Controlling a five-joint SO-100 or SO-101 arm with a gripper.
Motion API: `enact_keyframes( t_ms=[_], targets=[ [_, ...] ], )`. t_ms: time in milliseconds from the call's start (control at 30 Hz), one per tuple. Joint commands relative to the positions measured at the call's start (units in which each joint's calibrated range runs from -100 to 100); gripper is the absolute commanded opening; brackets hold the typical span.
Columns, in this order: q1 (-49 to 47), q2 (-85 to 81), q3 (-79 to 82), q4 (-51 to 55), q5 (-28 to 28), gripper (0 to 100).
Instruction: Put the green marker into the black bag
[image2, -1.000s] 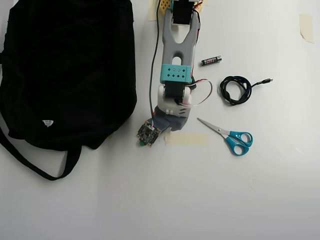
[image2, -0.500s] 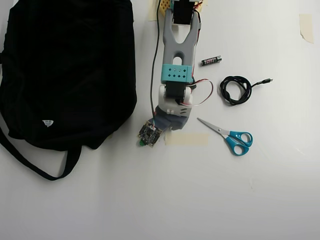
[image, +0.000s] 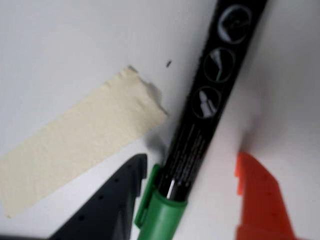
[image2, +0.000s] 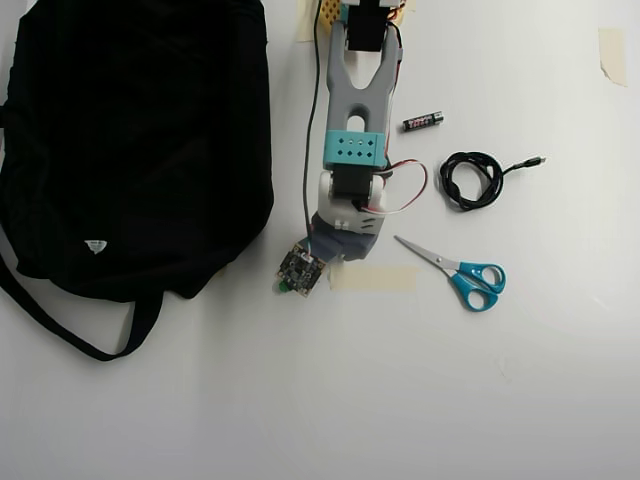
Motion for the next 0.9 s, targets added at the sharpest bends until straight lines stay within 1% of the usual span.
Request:
enact_keyframes(
  t_ms=[0,867],
  targets=[
    [-0.6,0.9,0.8,0.6,0.0,22],
    [-0.6,2.6,1.0,1.5,0.0,22]
  ],
)
